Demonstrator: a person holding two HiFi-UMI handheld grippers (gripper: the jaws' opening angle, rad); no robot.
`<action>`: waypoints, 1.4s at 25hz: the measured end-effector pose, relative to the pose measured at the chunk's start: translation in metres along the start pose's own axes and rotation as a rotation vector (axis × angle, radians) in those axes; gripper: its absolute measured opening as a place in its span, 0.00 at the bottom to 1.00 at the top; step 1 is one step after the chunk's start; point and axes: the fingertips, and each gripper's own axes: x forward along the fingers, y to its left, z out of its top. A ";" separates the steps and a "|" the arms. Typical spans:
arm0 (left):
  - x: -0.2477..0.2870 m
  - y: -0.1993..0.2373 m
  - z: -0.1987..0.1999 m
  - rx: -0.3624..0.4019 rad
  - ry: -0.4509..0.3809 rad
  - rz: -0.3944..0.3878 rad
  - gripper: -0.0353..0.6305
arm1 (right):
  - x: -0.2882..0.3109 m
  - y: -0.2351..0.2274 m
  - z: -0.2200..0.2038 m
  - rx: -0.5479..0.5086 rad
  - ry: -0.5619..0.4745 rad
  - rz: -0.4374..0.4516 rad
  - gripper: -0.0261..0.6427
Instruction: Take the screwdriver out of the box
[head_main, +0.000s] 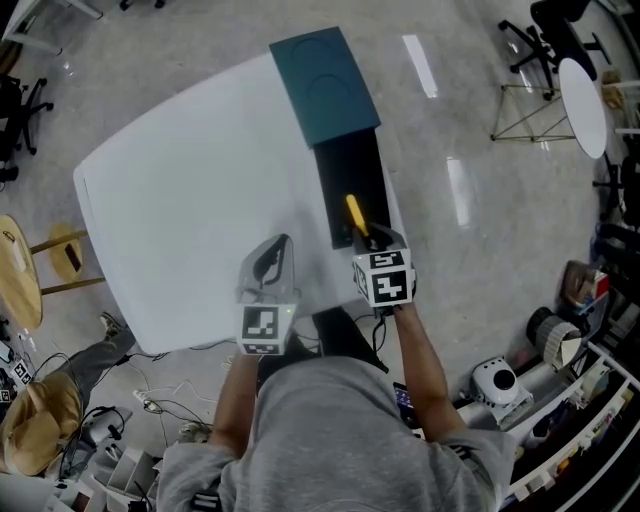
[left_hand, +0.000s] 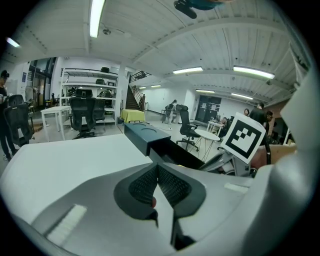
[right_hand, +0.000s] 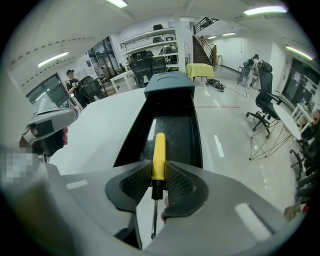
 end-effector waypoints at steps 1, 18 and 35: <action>-0.001 -0.001 0.001 0.002 -0.002 0.001 0.07 | -0.001 0.000 0.000 0.003 -0.002 0.003 0.16; -0.036 -0.009 0.044 0.051 -0.094 0.041 0.07 | -0.062 0.001 0.035 0.008 -0.163 0.009 0.16; -0.087 -0.021 0.070 0.059 -0.195 0.140 0.07 | -0.131 0.037 0.063 -0.124 -0.316 0.075 0.16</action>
